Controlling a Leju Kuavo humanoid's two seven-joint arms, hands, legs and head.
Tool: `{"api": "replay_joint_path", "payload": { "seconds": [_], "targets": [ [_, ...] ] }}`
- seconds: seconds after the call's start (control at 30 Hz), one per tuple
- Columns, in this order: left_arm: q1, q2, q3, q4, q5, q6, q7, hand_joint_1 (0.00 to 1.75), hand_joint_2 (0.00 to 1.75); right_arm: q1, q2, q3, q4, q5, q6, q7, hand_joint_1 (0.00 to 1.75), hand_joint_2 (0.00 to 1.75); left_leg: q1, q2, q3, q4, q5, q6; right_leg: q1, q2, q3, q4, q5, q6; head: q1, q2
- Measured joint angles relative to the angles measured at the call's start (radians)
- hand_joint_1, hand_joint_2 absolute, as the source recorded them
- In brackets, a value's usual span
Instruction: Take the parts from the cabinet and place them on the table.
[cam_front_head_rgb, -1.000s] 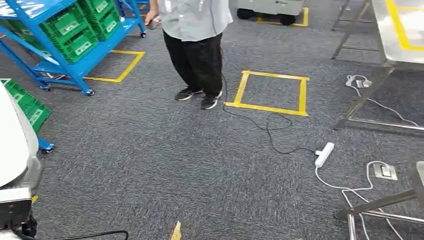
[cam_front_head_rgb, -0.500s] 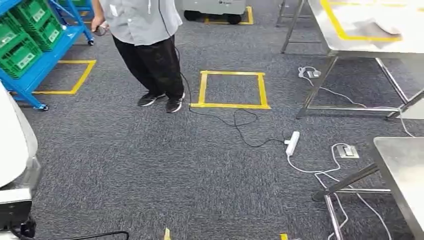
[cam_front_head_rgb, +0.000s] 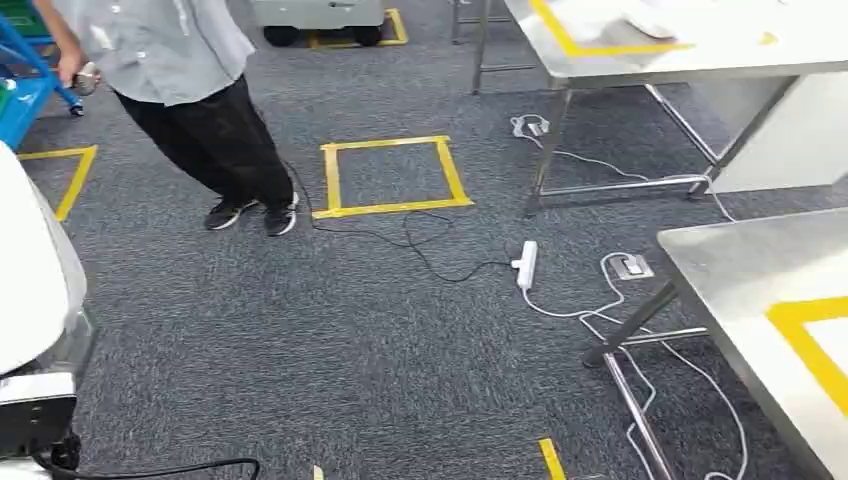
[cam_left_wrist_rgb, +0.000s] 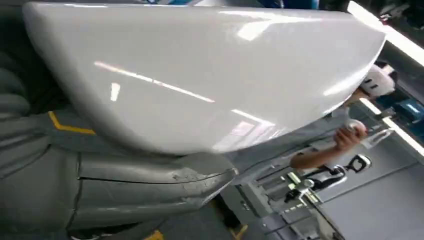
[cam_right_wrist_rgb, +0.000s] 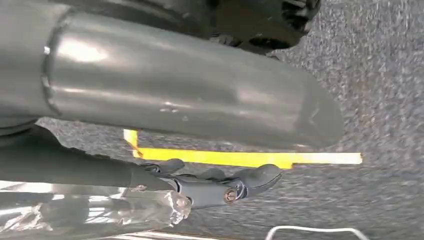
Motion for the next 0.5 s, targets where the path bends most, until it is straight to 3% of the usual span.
{"api": "replay_joint_path", "payload": {
  "seconds": [0.03,0.07,0.13,0.17,0.2,0.27,0.3,0.33,0.37,0.47,0.5],
  "targets": [
    [0.002,0.000,0.000,0.000,0.000,0.002,0.000,1.75,1.75,0.000,0.000,-0.002,0.000,0.001,0.001,-0.002,0.00,0.00,0.004,-0.061,-0.011,0.032,-0.026,-0.006,-0.001,0.013,-0.001,0.000,0.002,-0.003,-0.006,0.000],
    [0.006,0.001,0.002,0.000,0.002,0.005,0.000,1.75,1.75,-0.004,0.000,-0.004,0.000,0.002,0.002,-0.004,0.00,0.00,0.008,-0.091,-0.040,0.098,-0.067,-0.010,-0.002,0.025,-0.003,0.000,0.005,-0.009,-0.009,0.000],
    [0.017,0.002,0.004,0.000,0.013,0.006,0.000,1.75,1.75,-0.007,0.000,-0.005,0.000,0.007,0.005,-0.006,0.00,0.00,0.012,-0.105,-0.112,0.250,-0.131,-0.015,-0.001,0.054,-0.006,0.001,0.007,-0.012,-0.010,0.000],
    [0.020,0.002,0.005,0.000,0.015,0.006,-0.002,1.75,1.75,-0.007,0.000,-0.005,0.000,0.010,0.008,-0.007,0.00,0.00,0.012,-0.106,-0.136,0.294,-0.135,-0.016,-0.001,0.069,-0.006,0.002,0.008,-0.012,-0.010,0.000],
    [0.021,0.002,0.006,0.000,0.018,0.006,-0.005,1.75,1.75,-0.005,0.000,-0.009,0.000,0.014,0.008,-0.008,0.00,0.00,0.013,-0.107,-0.137,0.286,-0.111,-0.017,-0.002,0.085,-0.006,0.003,0.008,-0.012,-0.009,0.000],
    [0.022,0.002,0.009,0.000,0.025,0.006,-0.013,1.75,1.75,-0.007,0.000,-0.017,0.001,0.023,0.011,-0.015,0.00,0.00,0.019,-0.116,-0.087,0.165,-0.018,-0.016,-0.003,0.114,-0.005,0.008,0.007,-0.010,-0.009,0.000],
    [0.022,0.002,0.010,0.000,0.027,0.006,-0.014,1.75,1.75,-0.009,0.000,-0.019,0.002,0.026,0.011,-0.016,0.00,0.00,0.023,-0.143,-0.053,0.085,0.025,-0.017,-0.004,0.127,-0.005,0.012,0.006,-0.006,-0.010,0.000],
    [0.022,0.002,0.011,0.000,0.028,0.006,-0.014,1.75,1.75,-0.011,0.000,-0.021,0.002,0.027,0.011,-0.017,0.00,0.00,0.031,-0.205,-0.034,0.041,0.027,-0.016,-0.004,0.137,-0.012,0.015,0.006,-0.001,-0.010,0.000],
    [0.025,0.002,0.013,-0.001,0.031,0.006,-0.014,1.75,1.75,-0.016,0.000,-0.023,0.002,0.028,0.011,-0.017,0.00,0.00,0.032,-0.209,-0.027,0.010,0.016,-0.011,-0.001,0.154,-0.025,0.026,0.005,0.008,-0.010,0.000],
    [0.026,0.001,0.015,-0.001,0.033,0.007,-0.014,1.75,1.75,-0.010,0.000,-0.029,0.002,0.030,0.011,-0.018,0.00,0.00,0.024,-0.181,-0.034,0.015,0.020,0.009,-0.010,0.181,-0.048,0.017,0.017,0.032,-0.010,0.000],
    [0.024,0.001,0.015,-0.001,0.033,0.007,-0.014,1.75,1.75,-0.008,0.000,-0.031,0.003,0.030,0.011,-0.019,0.00,0.00,0.029,-0.165,-0.031,0.005,0.028,0.021,-0.011,0.160,-0.050,0.024,0.011,0.035,-0.011,0.000]
  ]
}}
